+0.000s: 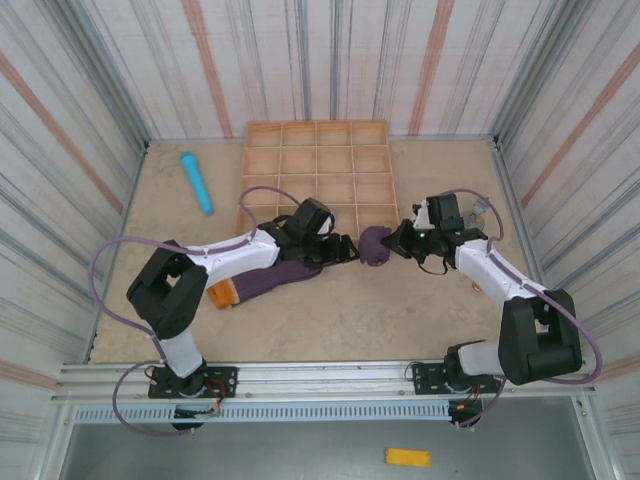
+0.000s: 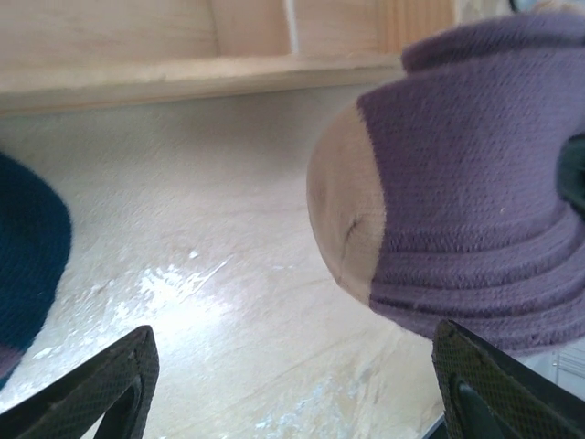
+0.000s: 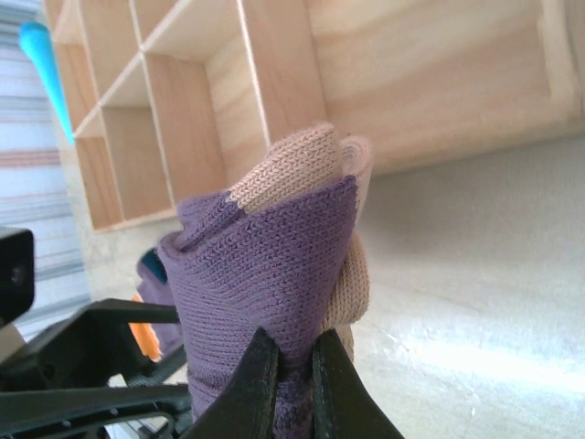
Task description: Roll the socks
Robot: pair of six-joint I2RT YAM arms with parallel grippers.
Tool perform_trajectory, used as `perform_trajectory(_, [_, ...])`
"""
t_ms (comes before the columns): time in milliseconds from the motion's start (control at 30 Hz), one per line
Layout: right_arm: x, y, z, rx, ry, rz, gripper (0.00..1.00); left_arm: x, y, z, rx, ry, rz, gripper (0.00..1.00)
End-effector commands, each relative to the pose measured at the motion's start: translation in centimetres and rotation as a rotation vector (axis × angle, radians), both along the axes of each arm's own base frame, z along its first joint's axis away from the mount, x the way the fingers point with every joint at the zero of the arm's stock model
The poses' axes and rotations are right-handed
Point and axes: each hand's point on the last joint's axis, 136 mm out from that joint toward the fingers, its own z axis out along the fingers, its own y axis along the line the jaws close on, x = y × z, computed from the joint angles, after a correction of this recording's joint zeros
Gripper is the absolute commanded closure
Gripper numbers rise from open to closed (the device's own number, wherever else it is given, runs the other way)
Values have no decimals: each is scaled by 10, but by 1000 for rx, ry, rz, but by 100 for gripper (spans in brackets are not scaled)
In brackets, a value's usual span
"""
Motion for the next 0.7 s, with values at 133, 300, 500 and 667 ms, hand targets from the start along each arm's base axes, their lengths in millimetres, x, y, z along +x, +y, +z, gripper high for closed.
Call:
perform_trajectory(133, [18, -8, 14, -18, -16, 35, 100, 23, -18, 24, -81, -18, -16, 20])
perform_trajectory(300, [38, -21, 20, -36, -25, 21, 100, 37, -13, 35, -93, -32, 0, 20])
perform_trajectory(500, [57, -39, 21, -103, -36, 13, 100, 42, 4, 39, -75, -48, 19, 20])
perform_trajectory(667, [65, -49, 15, -199, -19, 30, 100, 41, 13, 38, -63, -46, 28, 20])
